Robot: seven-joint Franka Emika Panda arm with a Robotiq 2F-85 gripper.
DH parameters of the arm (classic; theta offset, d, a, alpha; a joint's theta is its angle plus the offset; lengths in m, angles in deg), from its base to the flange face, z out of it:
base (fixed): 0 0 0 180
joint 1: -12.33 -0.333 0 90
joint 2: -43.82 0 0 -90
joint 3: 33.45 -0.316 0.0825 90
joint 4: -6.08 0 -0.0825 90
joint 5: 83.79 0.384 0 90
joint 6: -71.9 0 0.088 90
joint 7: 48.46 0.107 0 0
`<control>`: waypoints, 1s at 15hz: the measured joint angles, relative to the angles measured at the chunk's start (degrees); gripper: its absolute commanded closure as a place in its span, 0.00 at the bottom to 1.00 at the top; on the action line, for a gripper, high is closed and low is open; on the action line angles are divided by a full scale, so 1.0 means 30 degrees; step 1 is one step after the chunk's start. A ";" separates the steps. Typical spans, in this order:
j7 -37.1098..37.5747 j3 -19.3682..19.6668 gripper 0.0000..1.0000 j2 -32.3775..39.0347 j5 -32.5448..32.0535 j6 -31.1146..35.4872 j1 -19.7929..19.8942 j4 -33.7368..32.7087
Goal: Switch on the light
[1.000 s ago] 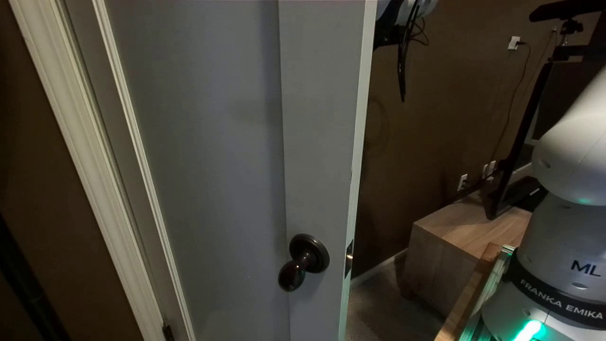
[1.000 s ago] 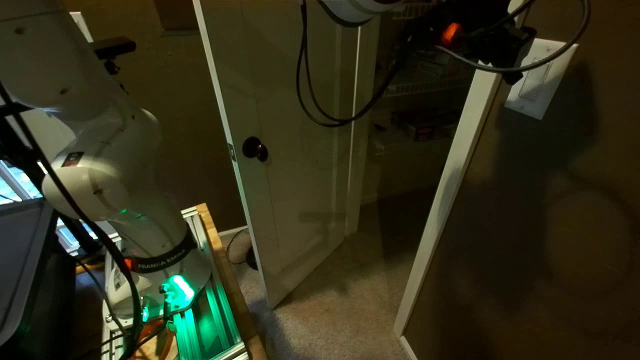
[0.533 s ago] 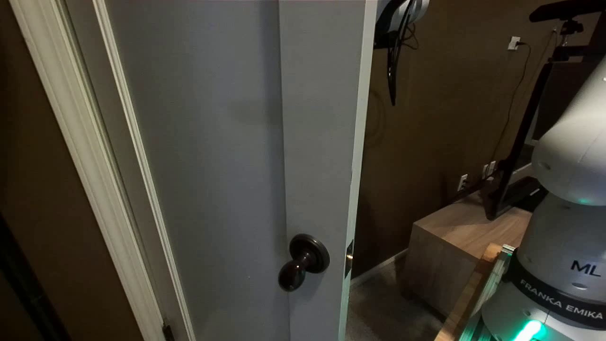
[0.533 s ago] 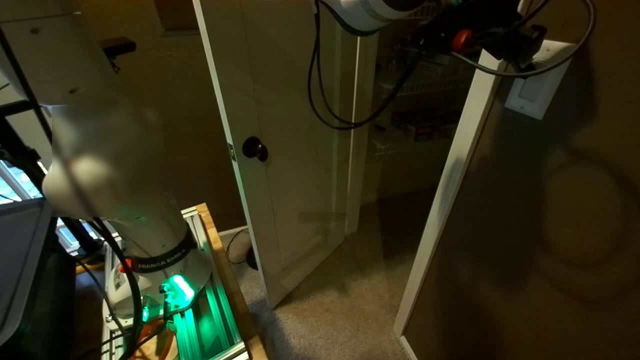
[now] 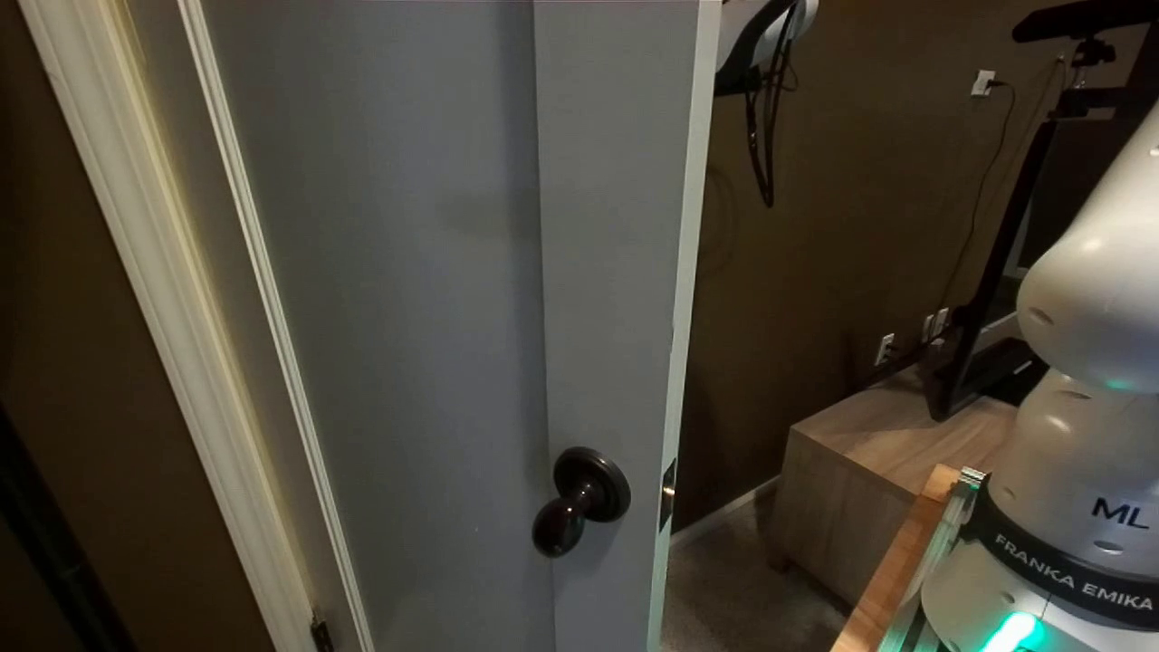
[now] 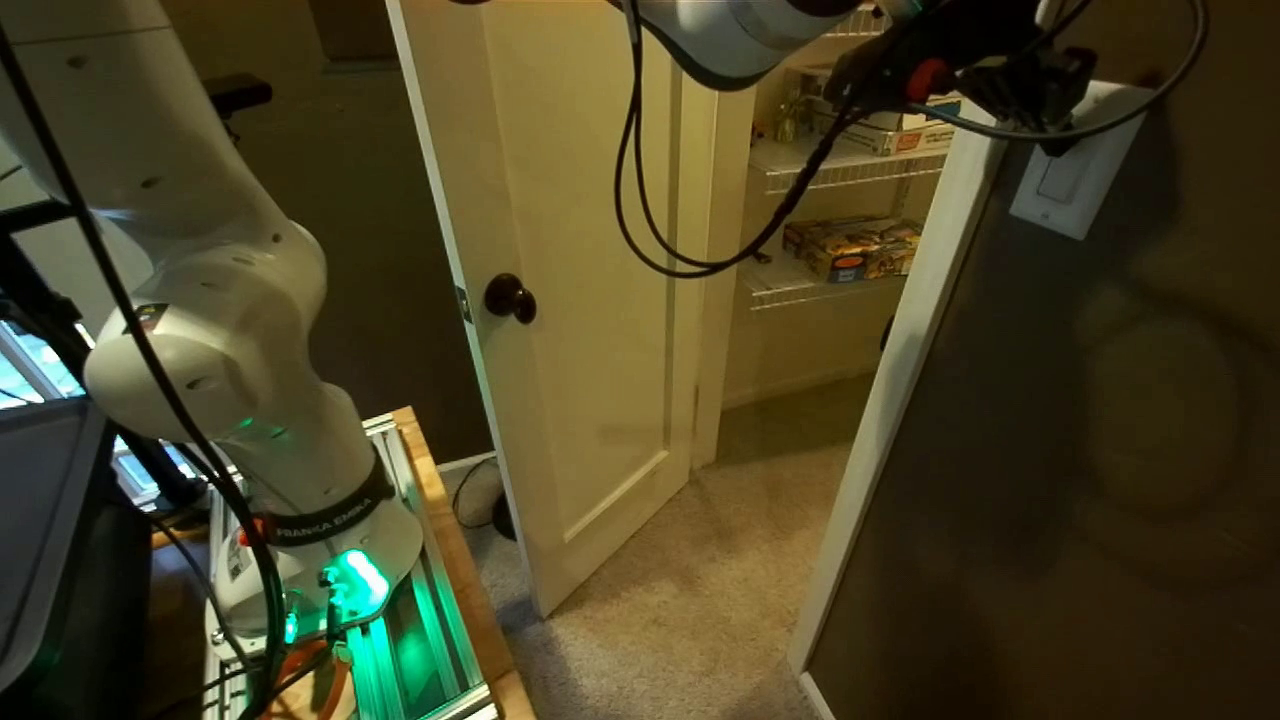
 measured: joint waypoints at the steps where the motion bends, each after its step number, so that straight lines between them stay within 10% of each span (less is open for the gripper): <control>1: 0.0013 -0.0001 0.96 -0.0003 -0.0020 -0.0085 -0.0017 0.0000; 7: -0.1976 0.0008 0.95 -0.0632 0.0757 -0.4220 -0.0729 -0.0049; 8: -0.2608 0.0011 0.70 -0.1003 0.1143 -0.5222 -0.0927 -0.0050; 15: -0.7041 0.0044 0.30 -0.4616 0.5253 -1.1967 -0.2522 -0.0030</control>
